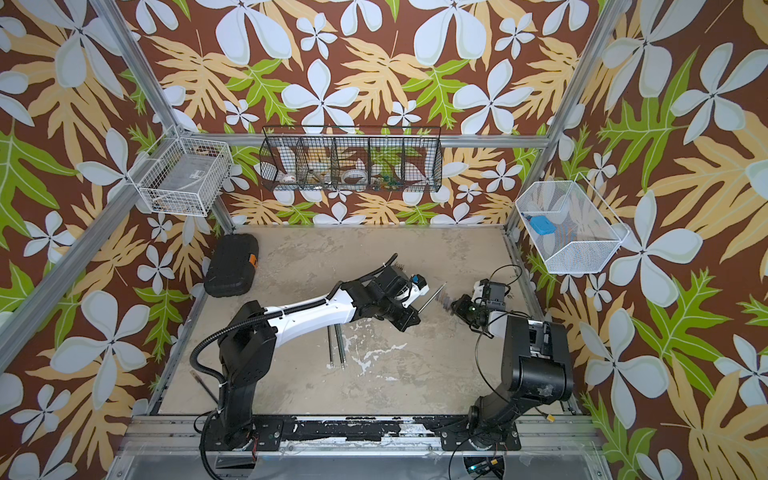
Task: Remove the protective cover of the pencils
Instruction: Place the protective sleeve at the center of the board, then place the pencil at the center of the board.
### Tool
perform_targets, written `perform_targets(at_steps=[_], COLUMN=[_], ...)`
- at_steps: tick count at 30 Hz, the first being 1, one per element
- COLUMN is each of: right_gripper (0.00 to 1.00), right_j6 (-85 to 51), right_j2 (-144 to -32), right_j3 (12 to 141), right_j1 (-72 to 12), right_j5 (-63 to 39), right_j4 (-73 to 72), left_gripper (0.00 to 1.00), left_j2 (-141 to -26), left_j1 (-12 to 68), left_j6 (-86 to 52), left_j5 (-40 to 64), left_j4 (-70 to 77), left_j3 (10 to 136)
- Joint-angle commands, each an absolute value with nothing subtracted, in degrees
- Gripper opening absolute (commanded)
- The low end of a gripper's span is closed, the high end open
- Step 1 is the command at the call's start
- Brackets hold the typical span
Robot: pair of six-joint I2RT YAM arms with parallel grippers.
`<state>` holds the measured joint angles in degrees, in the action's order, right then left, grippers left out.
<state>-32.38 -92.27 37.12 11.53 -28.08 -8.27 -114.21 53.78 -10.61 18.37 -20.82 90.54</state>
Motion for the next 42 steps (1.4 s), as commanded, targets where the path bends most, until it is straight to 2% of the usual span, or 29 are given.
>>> perform_targets(at_steps=[1,7,15,22,31,42], right_gripper=[0.27,0.27,0.26,0.26,0.26,0.26], right_j6=[-32.46,-32.02,-29.66,-28.63,-29.53,-29.85], right_j2=[-91.31,-84.52,-66.36,-52.70,-49.41,-51.38], right_j3=[36.97,34.71,25.24,15.79,12.79,12.67], right_j1=[11.44,11.46,11.48,10.39,10.44,10.40], right_j5=[-27.58,-23.82,-20.53,-19.57,-20.84,-20.57], right_j4=[-8.60,-7.09,-6.73,-6.85,-8.17,-9.06], left_gripper=[0.00,0.00,0.00,0.00,0.00,0.03], left_j2=[-114.83,-115.67,-116.55,-122.57,-127.61,-130.29], left_j1=[53.72,49.43,39.09,31.20,29.71,29.81], left_j6=[-9.72,-9.67,-7.74,-7.31,-5.05,-6.33], left_j5=[16.75,16.23,11.60,10.98,5.63,11.55], left_j4=[-21.70,-22.18,-23.95,-26.46,-28.73,-28.92], left_j3=[91.53,92.10,94.25,98.85,101.67,102.61])
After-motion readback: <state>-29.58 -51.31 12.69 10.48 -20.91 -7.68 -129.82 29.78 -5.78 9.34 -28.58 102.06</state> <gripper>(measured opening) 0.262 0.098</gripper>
